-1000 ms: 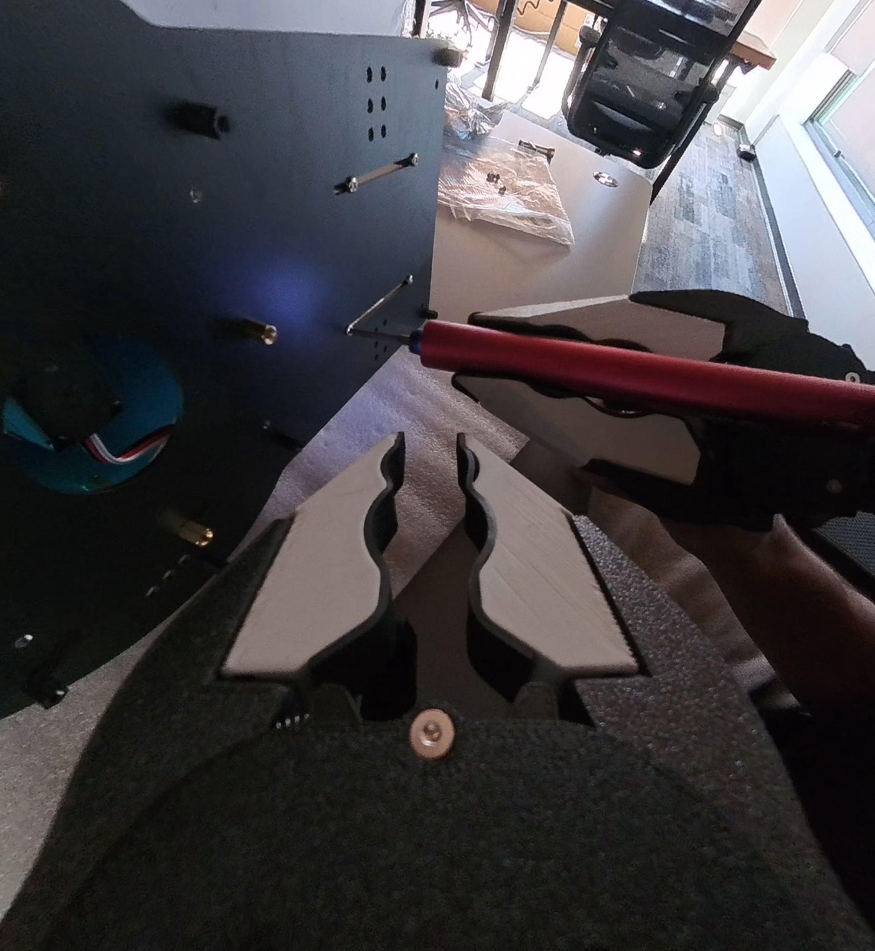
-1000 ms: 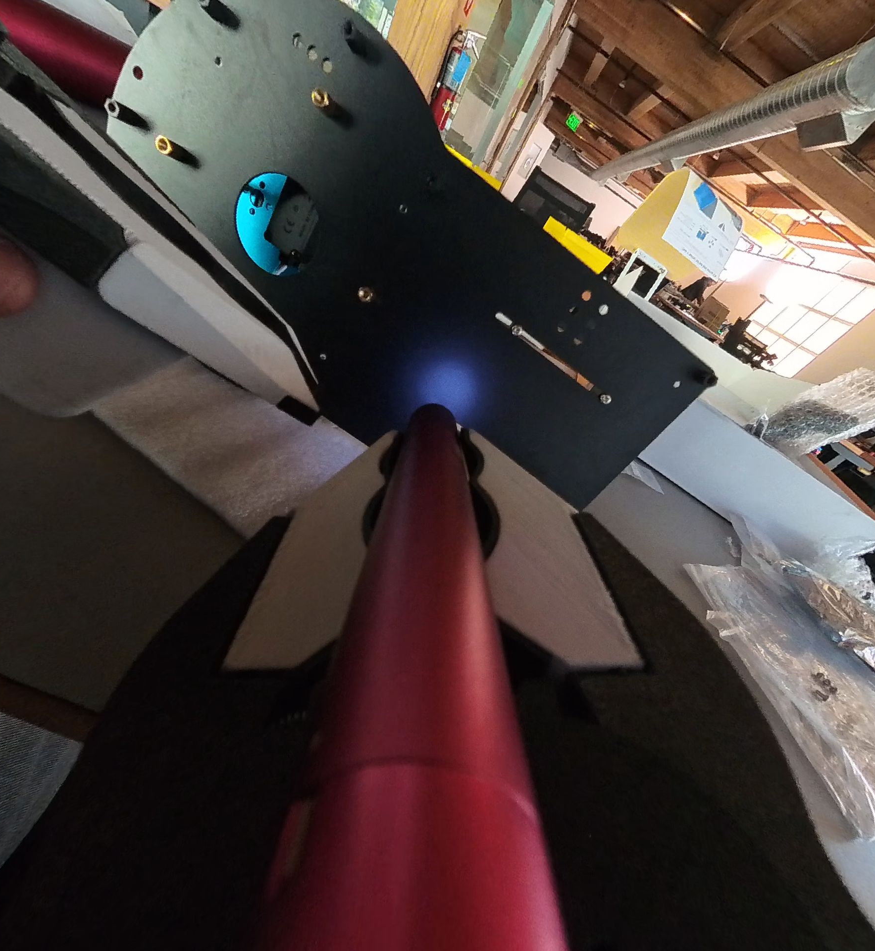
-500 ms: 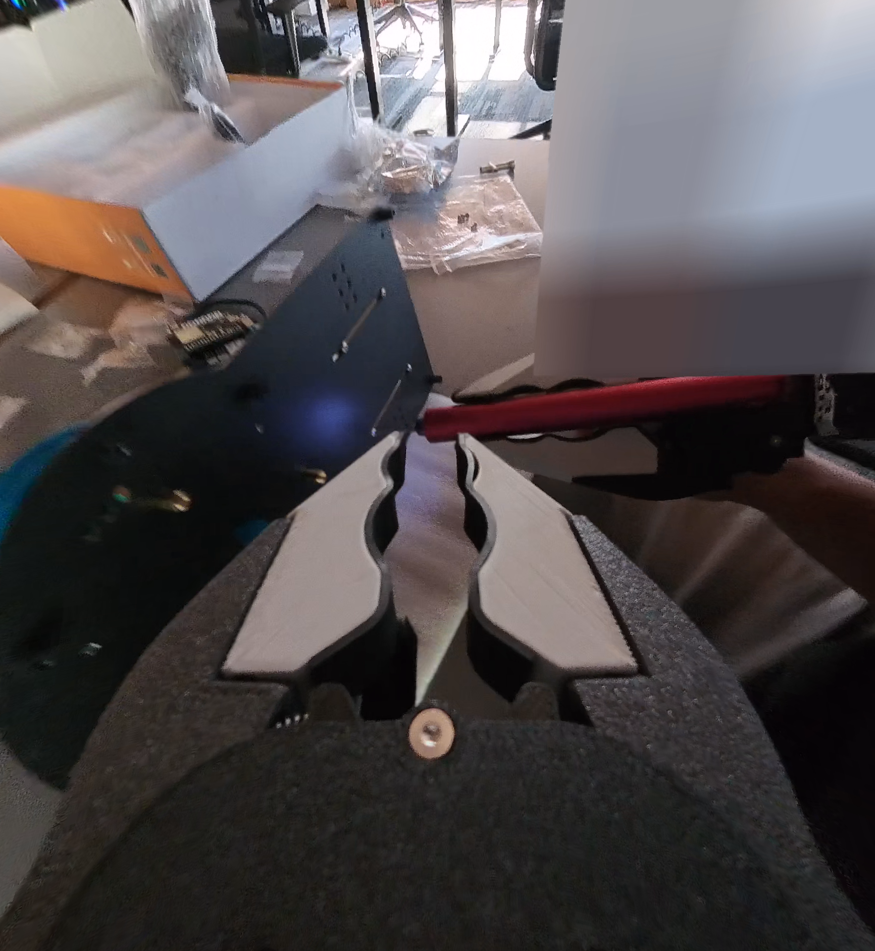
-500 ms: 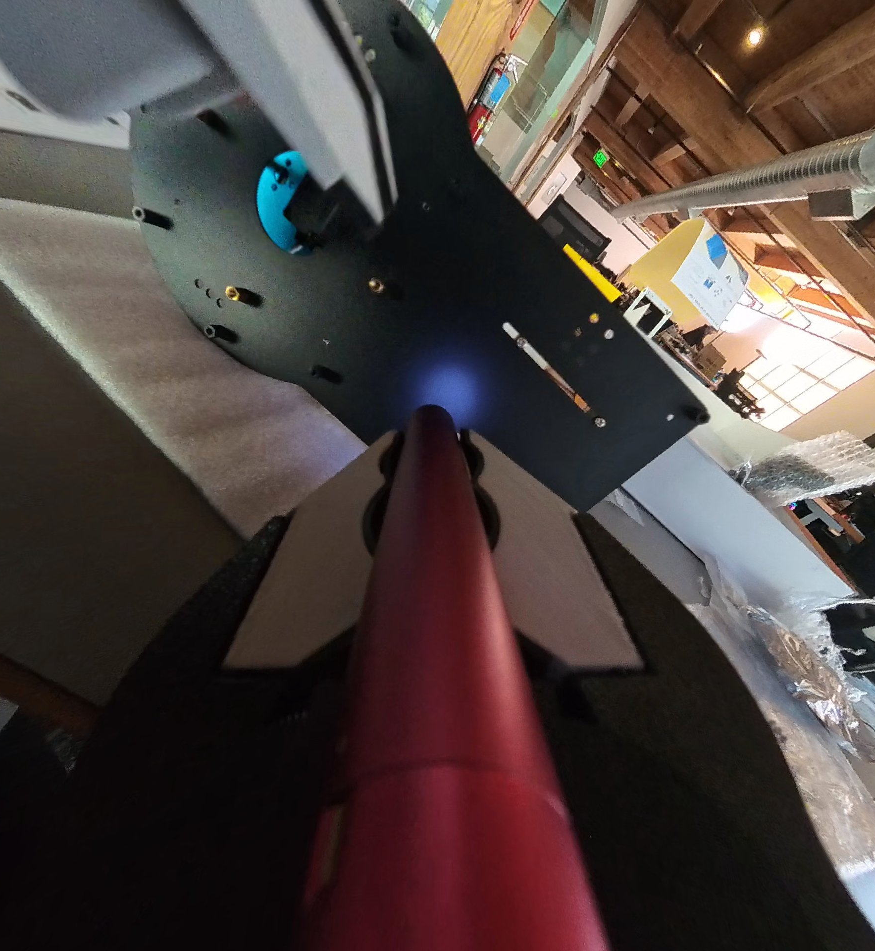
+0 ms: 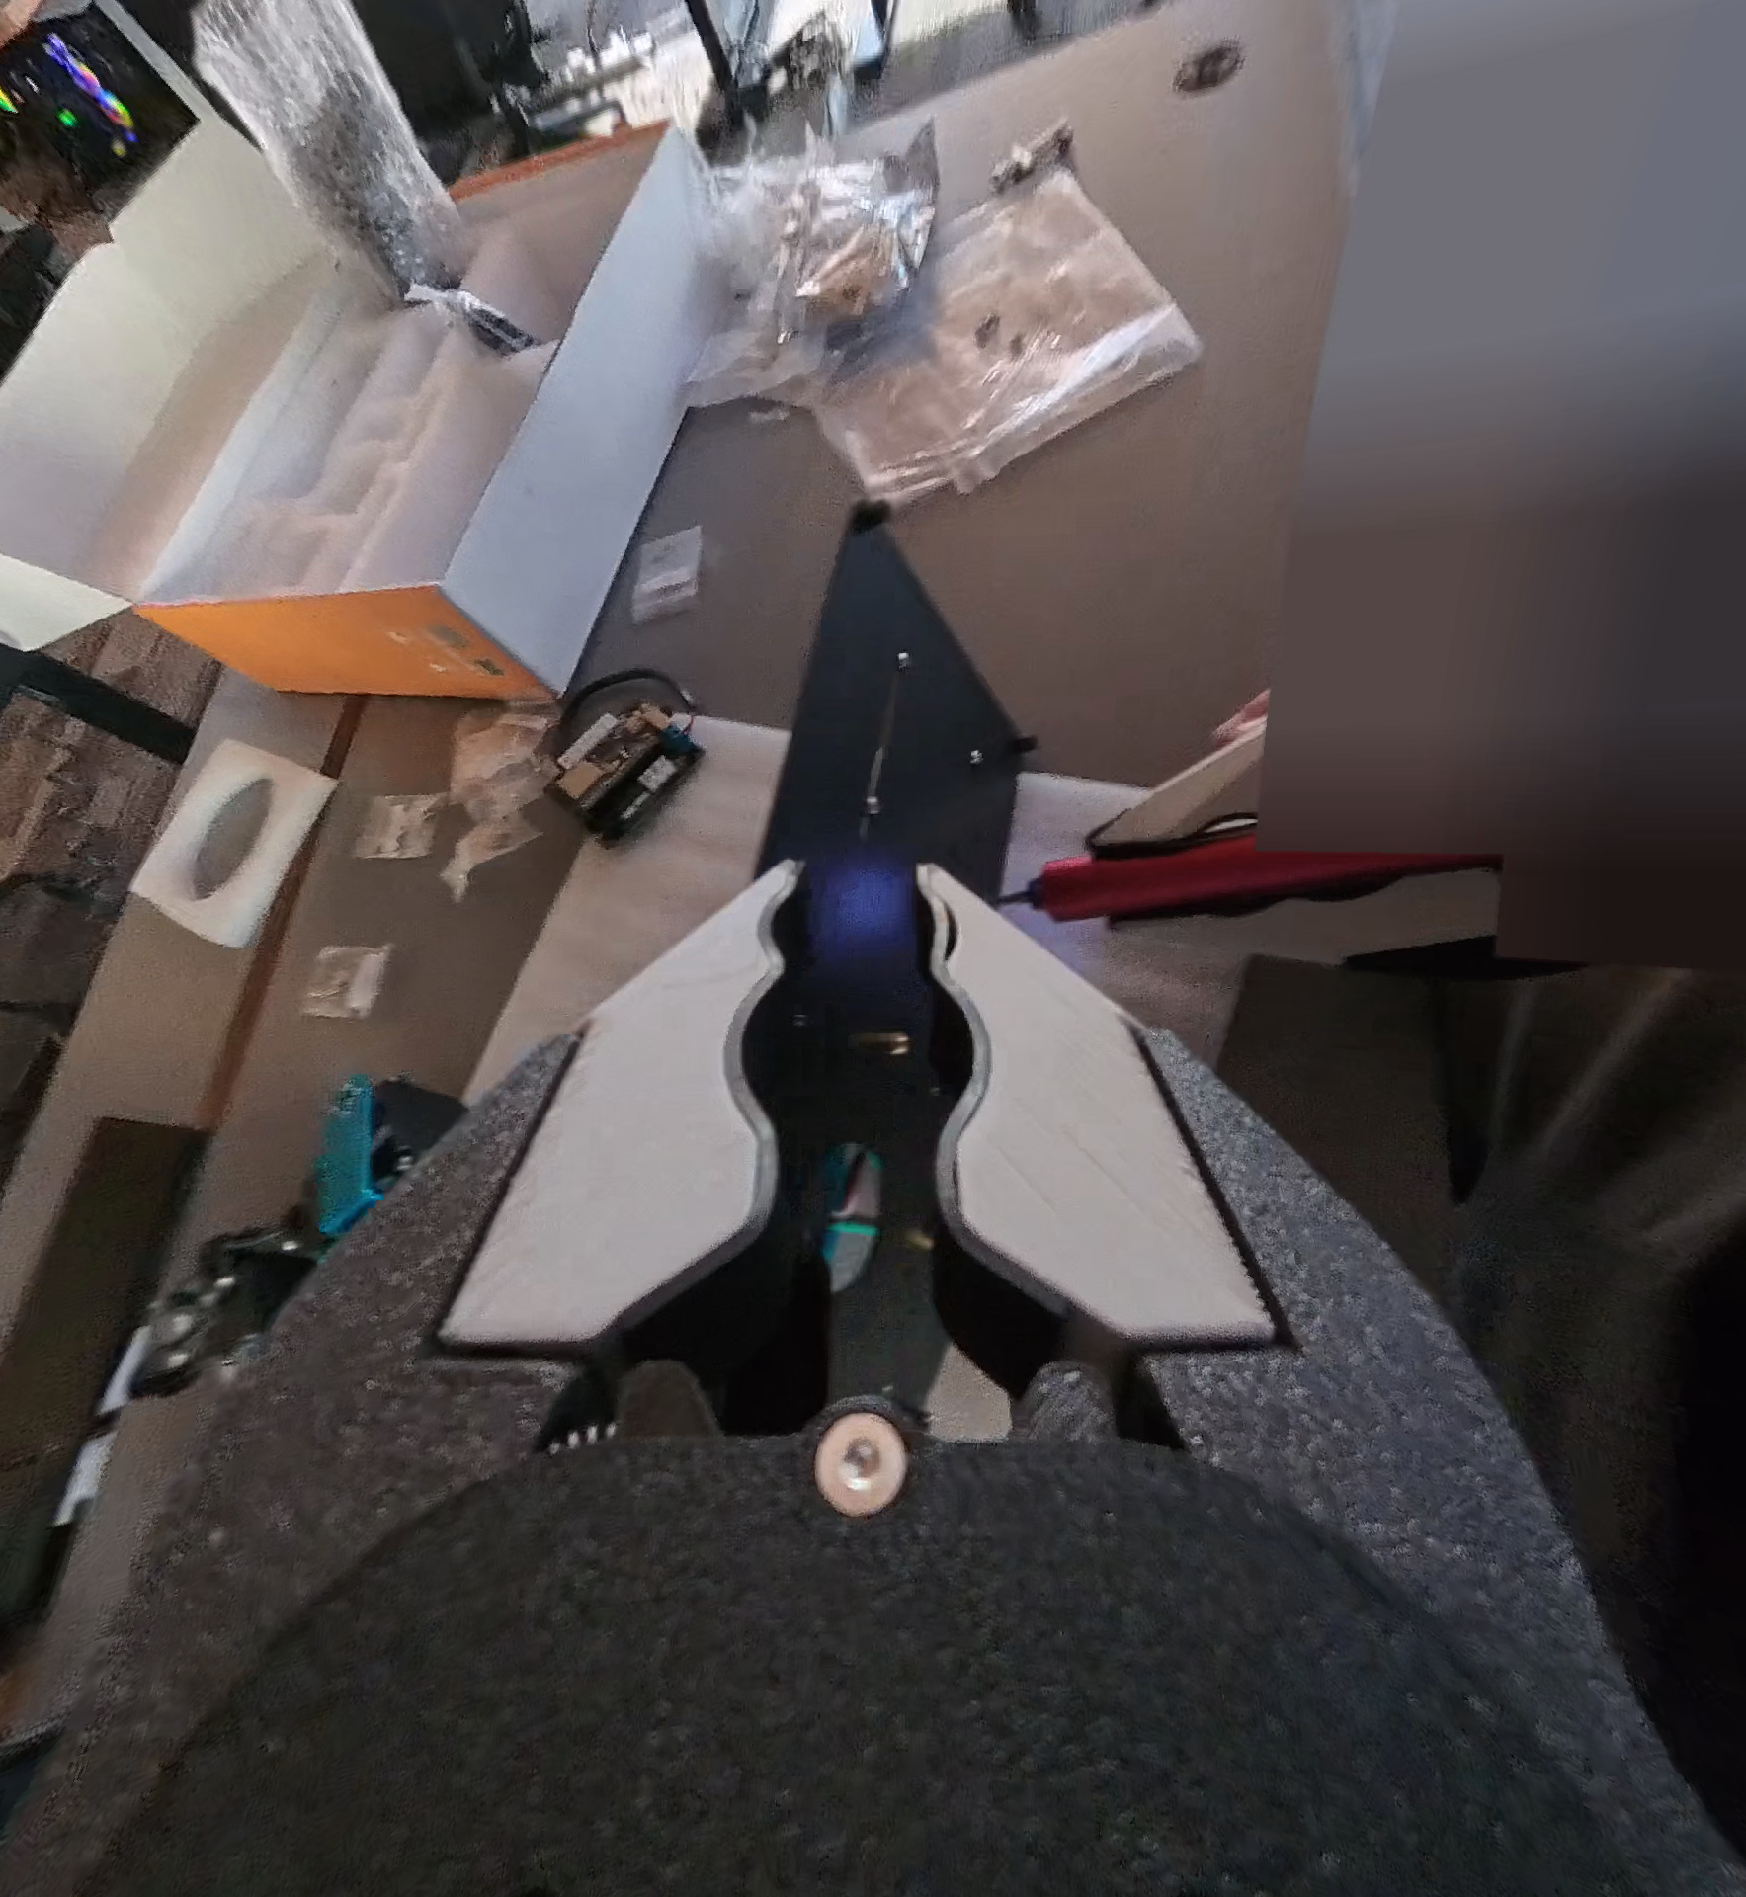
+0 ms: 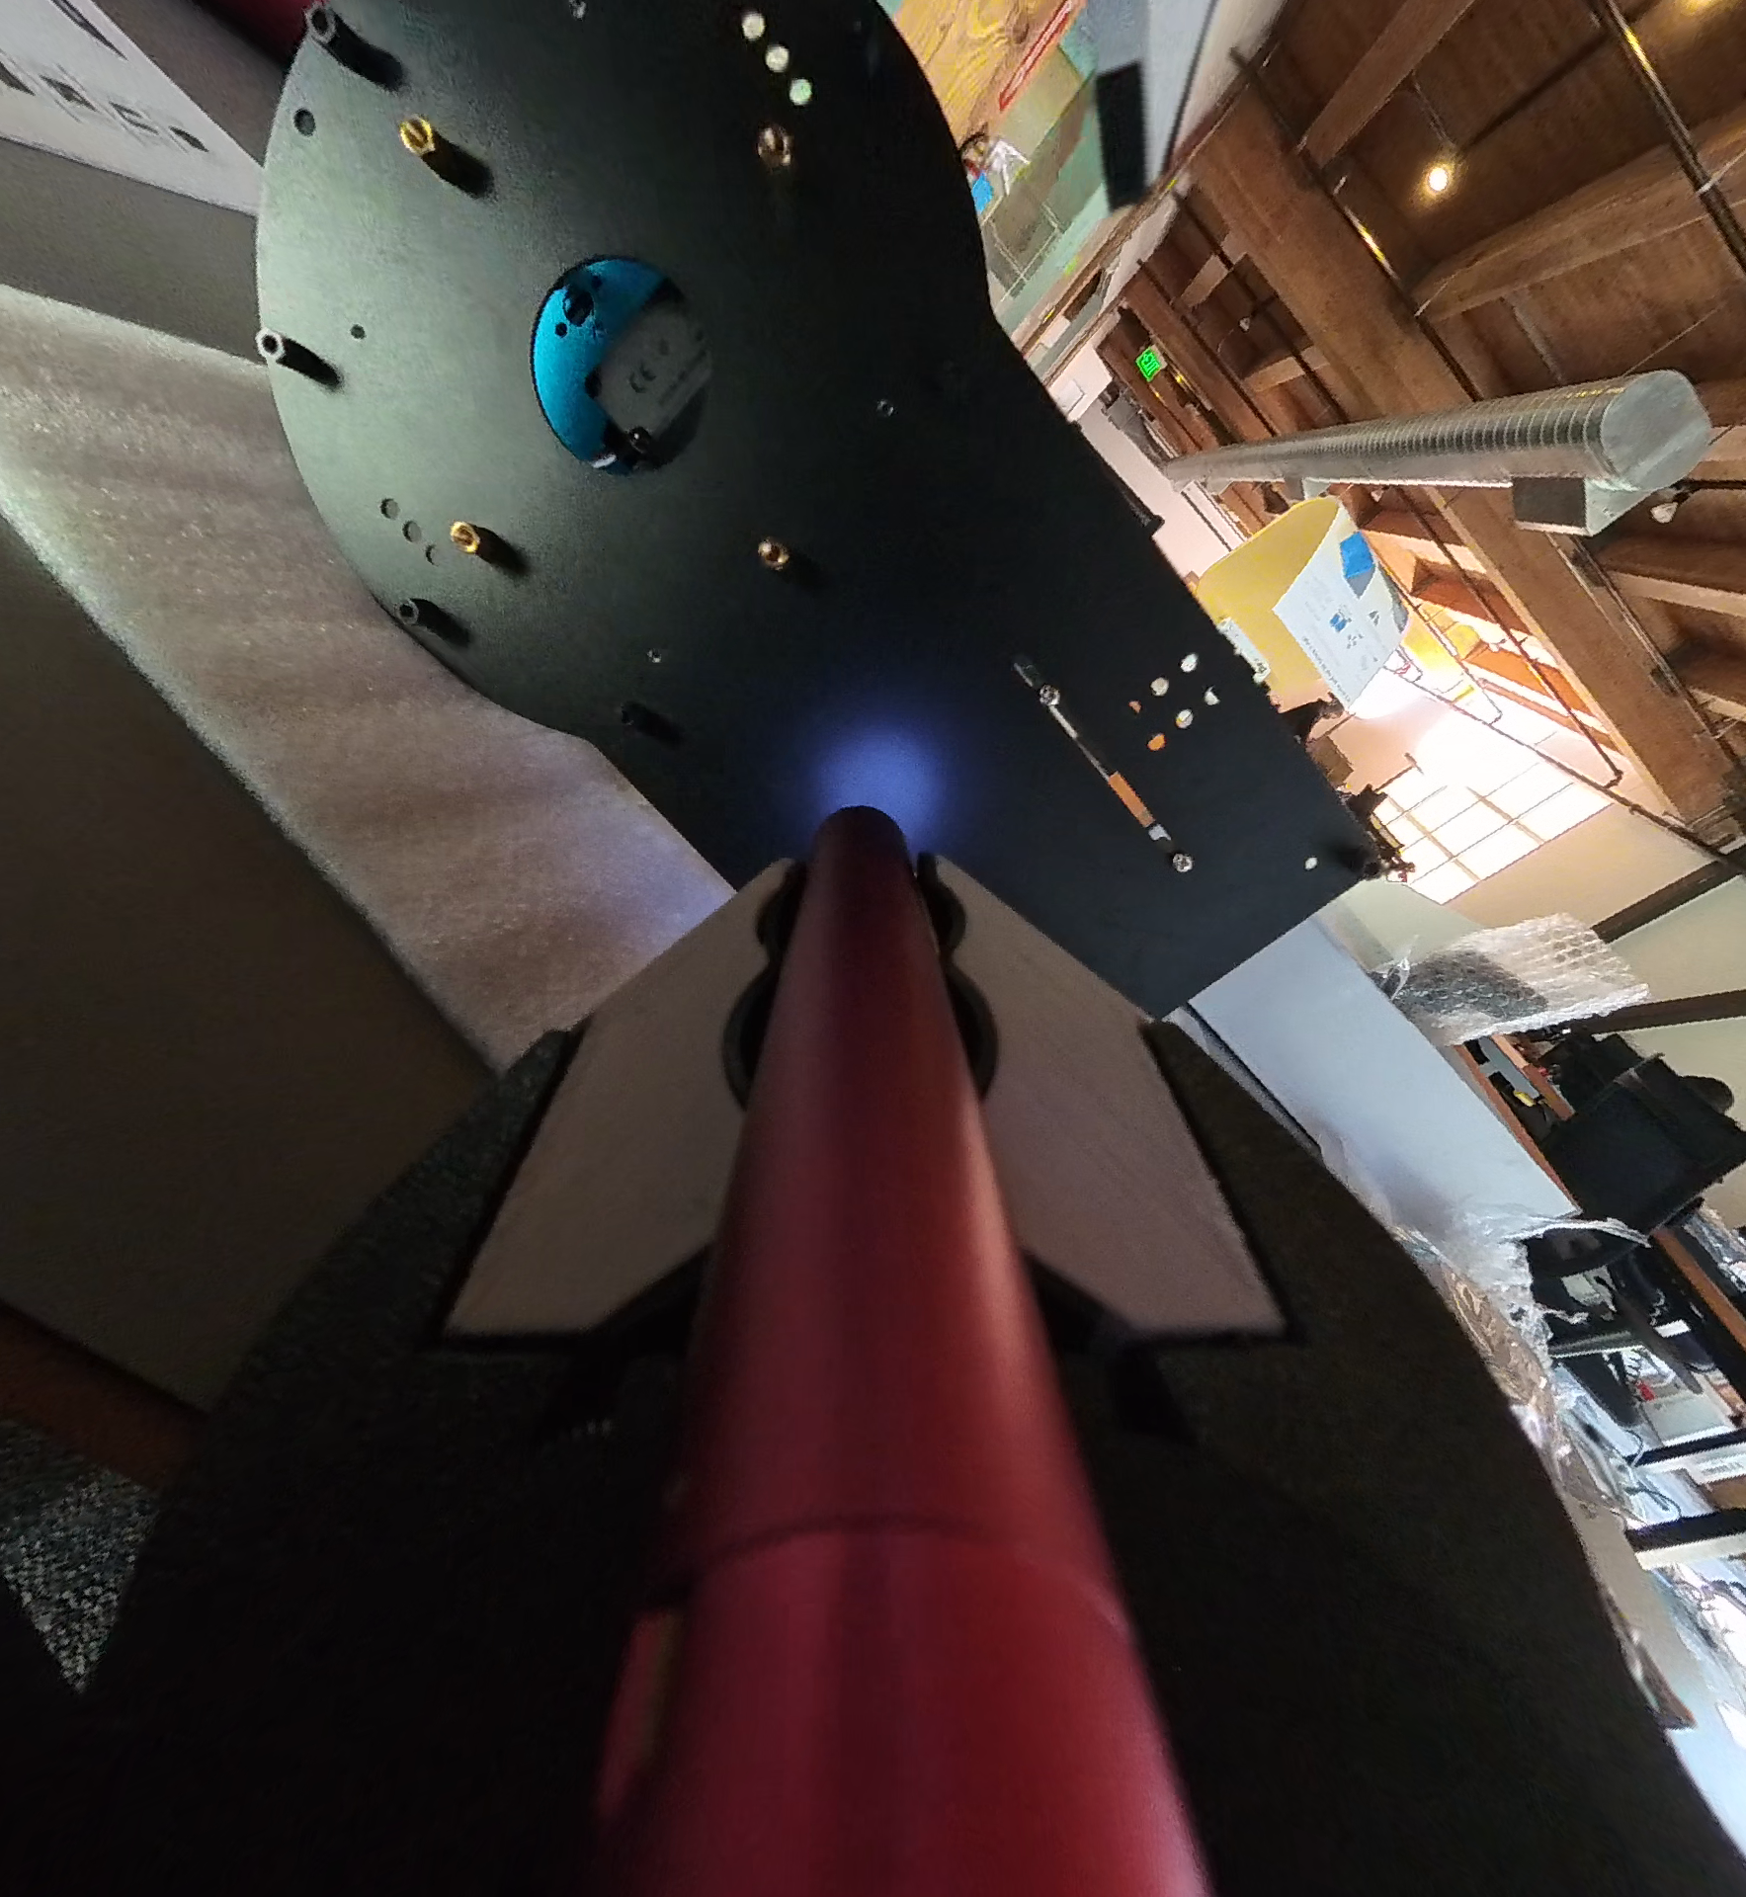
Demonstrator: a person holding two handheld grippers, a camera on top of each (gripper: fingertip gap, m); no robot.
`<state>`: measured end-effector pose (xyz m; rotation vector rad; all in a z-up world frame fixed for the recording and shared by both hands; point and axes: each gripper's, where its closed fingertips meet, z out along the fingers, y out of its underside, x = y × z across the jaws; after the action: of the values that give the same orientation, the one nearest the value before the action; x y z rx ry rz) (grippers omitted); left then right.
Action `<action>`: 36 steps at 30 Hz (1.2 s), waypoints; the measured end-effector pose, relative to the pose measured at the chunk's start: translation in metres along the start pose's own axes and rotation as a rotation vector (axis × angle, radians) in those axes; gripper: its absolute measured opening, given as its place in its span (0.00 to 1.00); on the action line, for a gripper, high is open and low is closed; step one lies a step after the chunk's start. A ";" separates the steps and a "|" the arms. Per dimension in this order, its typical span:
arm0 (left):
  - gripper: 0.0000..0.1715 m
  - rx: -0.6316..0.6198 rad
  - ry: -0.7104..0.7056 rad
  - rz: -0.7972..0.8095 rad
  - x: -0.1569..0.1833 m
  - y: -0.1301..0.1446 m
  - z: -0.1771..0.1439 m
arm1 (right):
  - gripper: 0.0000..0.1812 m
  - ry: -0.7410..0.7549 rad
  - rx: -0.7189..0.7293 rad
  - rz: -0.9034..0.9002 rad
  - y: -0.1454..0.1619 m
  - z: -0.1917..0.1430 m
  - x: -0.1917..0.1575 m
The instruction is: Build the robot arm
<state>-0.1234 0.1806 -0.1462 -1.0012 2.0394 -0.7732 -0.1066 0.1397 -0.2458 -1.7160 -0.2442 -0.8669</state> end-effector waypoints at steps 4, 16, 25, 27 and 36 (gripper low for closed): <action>0.18 -0.179 0.095 0.035 -0.020 0.007 0.013 | 0.11 0.006 0.002 -0.008 0.000 0.000 0.000; 0.16 -0.243 0.609 -0.075 0.002 -0.021 0.040 | 0.11 -0.028 0.007 0.067 0.001 0.000 0.002; 0.17 -0.021 0.333 -0.466 0.087 0.030 0.056 | 0.12 -0.020 0.006 0.052 0.002 0.001 0.002; 0.18 0.083 0.377 -0.745 0.082 0.034 0.059 | 0.12 -0.022 0.010 0.058 0.001 0.000 0.002; 0.36 0.351 0.534 -1.168 0.079 0.029 0.066 | 0.11 -0.027 0.011 0.072 0.001 0.001 0.003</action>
<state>-0.1160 0.1171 -0.2323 -1.9025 1.4324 -2.0812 -0.1032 0.1396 -0.2450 -1.7168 -0.2034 -0.7887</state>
